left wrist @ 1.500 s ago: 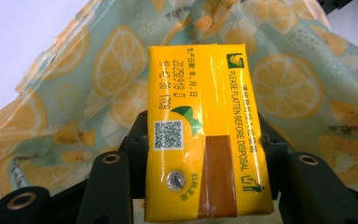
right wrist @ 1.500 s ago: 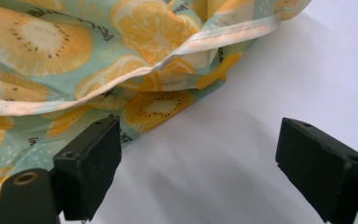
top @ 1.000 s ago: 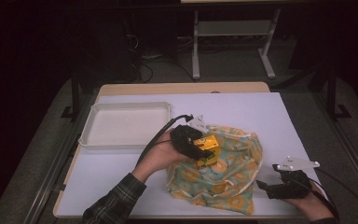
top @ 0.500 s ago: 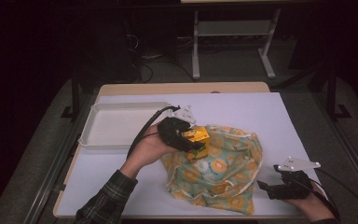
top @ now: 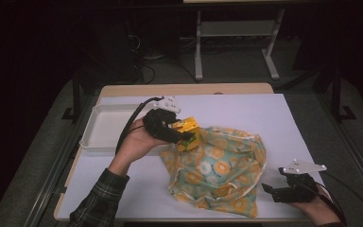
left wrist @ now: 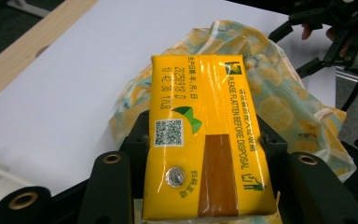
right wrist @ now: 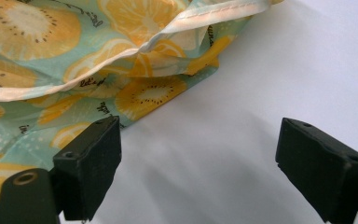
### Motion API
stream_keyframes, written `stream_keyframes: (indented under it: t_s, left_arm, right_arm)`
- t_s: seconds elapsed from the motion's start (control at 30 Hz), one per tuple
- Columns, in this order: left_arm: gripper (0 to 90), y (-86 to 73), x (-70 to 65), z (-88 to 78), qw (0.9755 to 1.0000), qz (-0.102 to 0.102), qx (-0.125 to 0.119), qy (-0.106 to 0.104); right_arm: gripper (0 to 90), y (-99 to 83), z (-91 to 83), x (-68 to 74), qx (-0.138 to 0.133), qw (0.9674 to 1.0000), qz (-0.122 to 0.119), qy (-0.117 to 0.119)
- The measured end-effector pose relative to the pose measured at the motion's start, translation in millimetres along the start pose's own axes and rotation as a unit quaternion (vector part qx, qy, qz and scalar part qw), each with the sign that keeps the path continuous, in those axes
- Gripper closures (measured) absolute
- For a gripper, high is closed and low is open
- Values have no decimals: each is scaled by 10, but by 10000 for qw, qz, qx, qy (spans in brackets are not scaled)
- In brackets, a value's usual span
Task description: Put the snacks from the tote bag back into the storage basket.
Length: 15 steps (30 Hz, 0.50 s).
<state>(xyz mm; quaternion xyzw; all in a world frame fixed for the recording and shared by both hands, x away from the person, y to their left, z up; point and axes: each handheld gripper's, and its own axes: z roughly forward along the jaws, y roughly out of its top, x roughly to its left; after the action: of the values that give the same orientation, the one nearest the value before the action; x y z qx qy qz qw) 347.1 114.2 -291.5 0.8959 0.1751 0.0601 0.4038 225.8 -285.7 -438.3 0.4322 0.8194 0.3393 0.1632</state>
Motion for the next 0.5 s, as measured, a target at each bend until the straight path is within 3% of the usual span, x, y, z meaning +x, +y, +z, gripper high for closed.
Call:
stream_keyframes:
  t_s: [0.5]
  left_arm:
    - [525,-121,214,-201,9988,-277,-54,390]
  right_arm:
    - [138,-1,0,0,7,10000,-12,10]
